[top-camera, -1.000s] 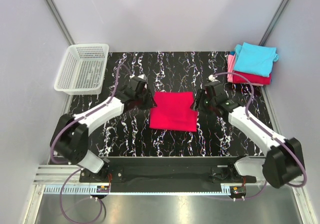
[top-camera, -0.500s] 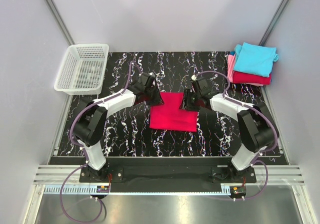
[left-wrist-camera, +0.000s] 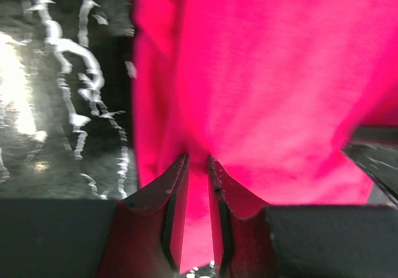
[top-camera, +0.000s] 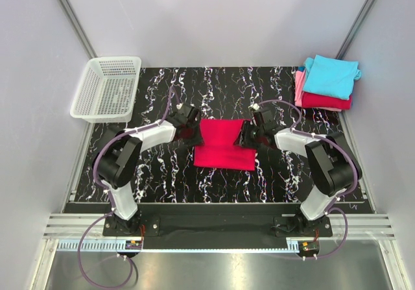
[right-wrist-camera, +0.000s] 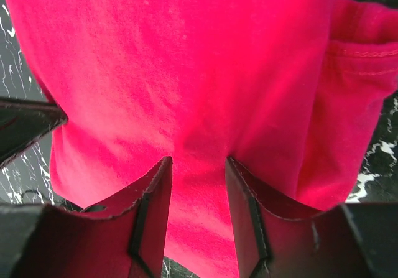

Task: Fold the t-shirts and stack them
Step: Fold the tshirt, then neatly place the folded tshirt to the corner

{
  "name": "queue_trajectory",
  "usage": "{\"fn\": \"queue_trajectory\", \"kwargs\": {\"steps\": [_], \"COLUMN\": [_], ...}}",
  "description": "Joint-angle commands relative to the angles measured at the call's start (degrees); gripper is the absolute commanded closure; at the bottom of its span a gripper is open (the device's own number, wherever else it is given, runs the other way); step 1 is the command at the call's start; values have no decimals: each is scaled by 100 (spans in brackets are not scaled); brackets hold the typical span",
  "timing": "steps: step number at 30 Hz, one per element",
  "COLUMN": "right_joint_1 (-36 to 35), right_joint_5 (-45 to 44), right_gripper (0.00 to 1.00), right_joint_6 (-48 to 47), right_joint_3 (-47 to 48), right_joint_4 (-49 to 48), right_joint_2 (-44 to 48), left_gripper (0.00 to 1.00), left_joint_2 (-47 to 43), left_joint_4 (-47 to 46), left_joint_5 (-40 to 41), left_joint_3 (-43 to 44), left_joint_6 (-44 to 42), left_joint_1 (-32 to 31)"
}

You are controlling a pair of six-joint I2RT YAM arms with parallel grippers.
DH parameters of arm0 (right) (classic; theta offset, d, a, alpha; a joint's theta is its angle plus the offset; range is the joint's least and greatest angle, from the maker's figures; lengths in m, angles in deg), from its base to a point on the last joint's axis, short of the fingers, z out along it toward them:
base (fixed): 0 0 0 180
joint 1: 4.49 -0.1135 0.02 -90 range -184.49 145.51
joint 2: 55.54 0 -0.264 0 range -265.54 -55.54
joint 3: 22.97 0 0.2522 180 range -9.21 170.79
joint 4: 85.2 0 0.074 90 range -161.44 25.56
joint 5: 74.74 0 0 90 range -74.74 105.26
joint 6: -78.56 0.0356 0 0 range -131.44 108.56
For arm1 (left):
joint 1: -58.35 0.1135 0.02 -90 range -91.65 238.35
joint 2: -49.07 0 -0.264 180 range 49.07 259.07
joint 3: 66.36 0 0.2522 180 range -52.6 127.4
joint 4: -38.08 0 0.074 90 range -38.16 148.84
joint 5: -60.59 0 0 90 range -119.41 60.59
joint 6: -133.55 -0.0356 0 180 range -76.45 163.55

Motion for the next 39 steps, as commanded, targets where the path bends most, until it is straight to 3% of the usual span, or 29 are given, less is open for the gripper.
{"fn": "queue_trajectory", "kwargs": {"steps": [1, 8, 17, 23, 25, 29, 39], "right_joint_1": [122, 254, 307, 342, 377, 841, 1432], "right_joint_5": [-481, -938, -1272, -1606, -1624, -836, 1142], "right_gripper": [52, 53, 53, 45, 34, 26, 27], "right_joint_6": [-42, -129, -217, -349, -463, -473, -148], "right_joint_3": [-328, -284, -451, -565, -627, -864, -1058], "right_joint_4": [495, 995, 1093, 1234, 1233, 682, -682], "right_joint_2": [63, 432, 1355, 1892, 1945, 1804, 926], "left_gripper": [77, 78, 76, 74, 73, 72, 70], "left_joint_2": [141, 45, -956, -1825, -2037, -2398, -2987], "left_joint_4": [109, 259, 39, 13, -13, -40, -40], "left_joint_5": [597, 651, 273, 352, 423, 370, 168], "left_joint_3": [4, 91, -40, -233, -286, -426, -629], "left_joint_6": [-166, -104, -306, -359, -368, -359, -368], "left_joint_1": [96, 167, 176, 193, 202, 272, 360]}}
